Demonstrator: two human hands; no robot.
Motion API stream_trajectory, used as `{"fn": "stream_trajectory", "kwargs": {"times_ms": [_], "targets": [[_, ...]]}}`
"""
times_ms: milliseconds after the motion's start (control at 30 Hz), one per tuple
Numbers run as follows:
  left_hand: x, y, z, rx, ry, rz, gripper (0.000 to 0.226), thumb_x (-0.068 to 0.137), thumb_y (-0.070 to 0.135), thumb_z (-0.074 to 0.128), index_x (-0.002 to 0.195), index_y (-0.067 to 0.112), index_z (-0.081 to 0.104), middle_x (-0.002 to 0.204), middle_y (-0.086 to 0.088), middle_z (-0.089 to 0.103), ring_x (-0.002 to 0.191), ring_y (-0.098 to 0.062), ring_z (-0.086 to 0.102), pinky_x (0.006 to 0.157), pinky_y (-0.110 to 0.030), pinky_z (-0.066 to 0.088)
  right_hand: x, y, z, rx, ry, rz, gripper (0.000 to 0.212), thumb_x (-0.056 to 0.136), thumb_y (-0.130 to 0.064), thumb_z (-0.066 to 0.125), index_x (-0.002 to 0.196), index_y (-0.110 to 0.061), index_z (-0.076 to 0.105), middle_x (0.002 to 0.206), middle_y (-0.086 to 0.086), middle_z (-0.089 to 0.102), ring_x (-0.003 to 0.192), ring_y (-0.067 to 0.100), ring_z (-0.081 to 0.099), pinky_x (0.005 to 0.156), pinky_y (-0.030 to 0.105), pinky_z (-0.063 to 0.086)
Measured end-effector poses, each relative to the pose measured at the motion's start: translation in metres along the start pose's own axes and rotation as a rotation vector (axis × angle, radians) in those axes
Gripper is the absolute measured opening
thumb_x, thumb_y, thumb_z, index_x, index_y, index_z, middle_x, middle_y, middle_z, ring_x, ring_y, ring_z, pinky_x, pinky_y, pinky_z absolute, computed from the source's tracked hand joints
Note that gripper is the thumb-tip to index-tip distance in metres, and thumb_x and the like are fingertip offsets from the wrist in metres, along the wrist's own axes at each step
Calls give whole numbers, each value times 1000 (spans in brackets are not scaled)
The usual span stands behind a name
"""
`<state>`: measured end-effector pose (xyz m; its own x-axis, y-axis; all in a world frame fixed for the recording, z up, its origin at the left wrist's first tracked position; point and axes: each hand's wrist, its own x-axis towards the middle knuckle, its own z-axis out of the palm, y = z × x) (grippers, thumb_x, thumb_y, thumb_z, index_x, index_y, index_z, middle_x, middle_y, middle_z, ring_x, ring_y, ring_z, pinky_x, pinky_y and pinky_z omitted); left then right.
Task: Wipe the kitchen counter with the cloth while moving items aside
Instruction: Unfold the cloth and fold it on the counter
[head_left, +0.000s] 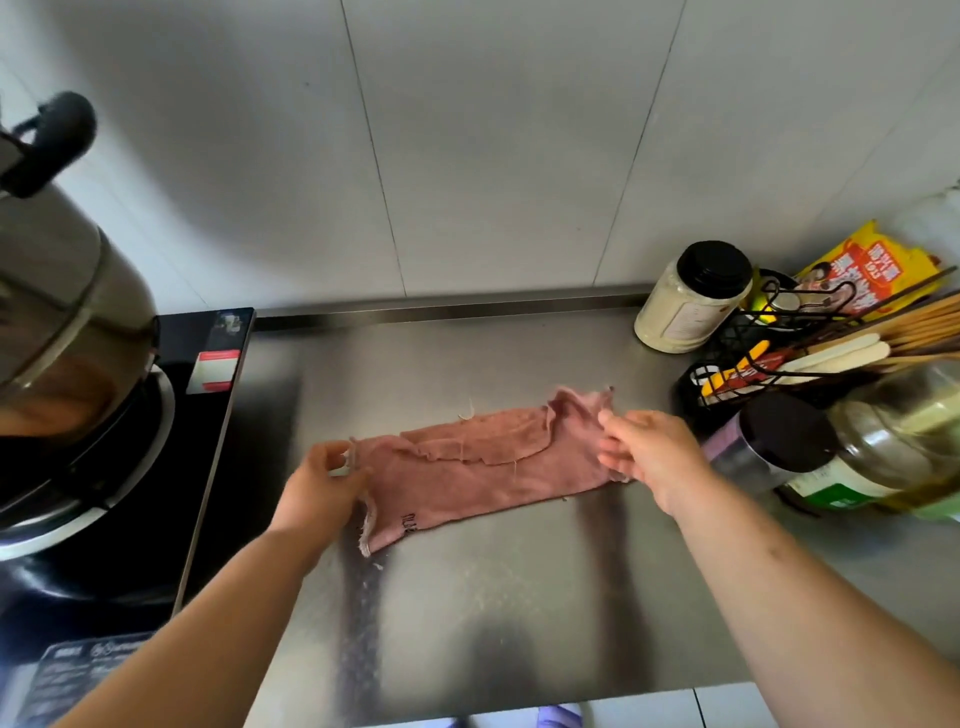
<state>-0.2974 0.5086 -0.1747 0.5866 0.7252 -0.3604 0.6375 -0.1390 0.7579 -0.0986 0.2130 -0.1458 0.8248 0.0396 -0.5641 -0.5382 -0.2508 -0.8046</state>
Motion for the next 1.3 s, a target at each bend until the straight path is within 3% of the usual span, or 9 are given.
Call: {"fn": "stream_trajectory", "kwargs": {"times_ms": [133,400,500,633,767,900,1067,1200,1300], "targets": [[-14,-6,3,157,47,-2,46,82,32,66,124,17,56,118,-6,62,88,-16,57,78,-29,45,1,22,25,-864,207,-72,71,77,-48,71,126,-2,51,125,20,55,115,35,54,91,38,45],[-31,-30,-4,107,-21,-70,26,82,26,65,106,16,68,101,-1,71,91,-19,65,88,-36,52,-44,15,102,-802,-84,-442,4,76,-26,65,78,-25,63,91,-2,69,90,26,65,67,22,38],[-31,-33,-7,85,13,-89,23,83,24,66,105,17,67,102,-2,70,91,-20,64,86,-33,50,-58,21,123,-830,-280,-498,21,74,-47,67,83,-28,70,95,-9,70,89,12,65,72,23,46],[-32,-36,-17,78,38,-86,21,83,25,66,103,18,67,100,0,69,88,-18,63,80,-27,46,-44,27,125,-869,35,-359,37,85,-38,63,113,-15,60,120,14,56,111,33,55,90,34,45],[-34,-37,-21,68,27,-88,19,83,24,66,101,17,68,98,0,69,86,-17,62,75,-25,42,-42,31,134,-898,-25,-126,47,84,-39,66,113,-5,54,118,17,60,109,35,59,84,35,47],[-34,-37,-24,54,12,-96,19,83,25,66,101,20,67,98,2,69,86,-14,62,75,-25,42,-66,11,165,-716,-142,-378,12,84,-27,63,93,-20,61,97,3,69,95,26,65,74,27,47],[-33,-36,-27,-8,-24,-142,29,84,33,66,110,21,64,106,2,67,90,-16,62,77,-26,45,-96,6,200,-681,-420,-566,21,84,-36,65,101,-25,66,100,-6,66,91,11,63,84,25,49],[-33,-34,-27,-50,-72,-209,40,84,36,62,118,15,62,112,-11,67,100,-28,63,85,-35,50,-85,17,196,-941,-121,-306,45,93,-42,52,124,-10,50,126,13,52,116,34,53,92,37,45],[-35,-33,-25,-110,-157,-268,45,82,41,61,116,12,62,108,-14,66,100,-29,62,89,-38,49,-88,30,197,-772,-274,-62,46,84,-30,66,118,-4,49,115,12,59,101,30,61,77,32,50]]}}
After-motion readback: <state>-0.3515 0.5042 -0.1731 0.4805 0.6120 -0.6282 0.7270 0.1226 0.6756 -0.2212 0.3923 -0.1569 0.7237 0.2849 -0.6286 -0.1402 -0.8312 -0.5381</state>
